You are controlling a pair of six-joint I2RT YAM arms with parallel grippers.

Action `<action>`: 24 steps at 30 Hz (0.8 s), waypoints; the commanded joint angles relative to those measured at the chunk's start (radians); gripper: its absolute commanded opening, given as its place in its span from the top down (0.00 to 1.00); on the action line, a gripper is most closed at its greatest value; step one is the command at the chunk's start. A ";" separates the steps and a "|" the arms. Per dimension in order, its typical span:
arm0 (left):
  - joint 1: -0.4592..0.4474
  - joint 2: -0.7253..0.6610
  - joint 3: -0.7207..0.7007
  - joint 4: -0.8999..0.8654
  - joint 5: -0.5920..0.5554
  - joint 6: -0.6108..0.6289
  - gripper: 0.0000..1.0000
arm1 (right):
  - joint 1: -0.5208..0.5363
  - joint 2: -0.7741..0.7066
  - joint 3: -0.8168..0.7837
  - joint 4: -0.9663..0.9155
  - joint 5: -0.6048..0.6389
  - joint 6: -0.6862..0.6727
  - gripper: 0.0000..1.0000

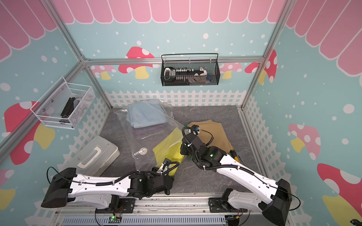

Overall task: Take the trousers out of the vacuum bag
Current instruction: Take out the trousers from the vacuum bag.

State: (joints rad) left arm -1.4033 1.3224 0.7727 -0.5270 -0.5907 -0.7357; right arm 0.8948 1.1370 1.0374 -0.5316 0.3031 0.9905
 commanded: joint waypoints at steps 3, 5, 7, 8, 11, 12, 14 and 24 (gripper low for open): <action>-0.006 0.021 -0.016 -0.011 -0.023 -0.045 0.34 | -0.016 -0.029 0.014 0.070 0.018 0.005 0.96; -0.007 0.013 -0.022 -0.008 -0.021 -0.044 0.51 | -0.018 -0.032 -0.005 0.082 0.006 0.016 0.96; -0.007 -0.008 -0.033 -0.003 -0.018 -0.039 0.67 | -0.019 -0.033 -0.032 0.094 -0.005 0.027 0.94; -0.007 -0.019 -0.041 -0.004 -0.021 -0.038 0.72 | -0.019 -0.034 -0.049 0.101 -0.012 0.036 0.94; -0.006 -0.070 -0.063 -0.018 -0.033 -0.040 0.85 | -0.026 -0.046 -0.112 0.135 -0.047 0.066 0.91; -0.005 -0.085 -0.072 -0.026 -0.037 -0.043 0.87 | -0.027 -0.050 -0.132 0.147 -0.056 0.075 0.89; 0.000 -0.115 -0.086 -0.058 -0.046 -0.055 0.93 | -0.028 -0.058 -0.167 0.165 -0.069 0.091 0.85; 0.006 -0.164 -0.119 -0.082 -0.044 -0.080 1.00 | -0.030 -0.107 -0.289 0.221 -0.108 0.175 0.38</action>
State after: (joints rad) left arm -1.4014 1.1706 0.6525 -0.6094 -0.5911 -0.7792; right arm 0.8696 1.0473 0.7773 -0.3496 0.2005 1.1236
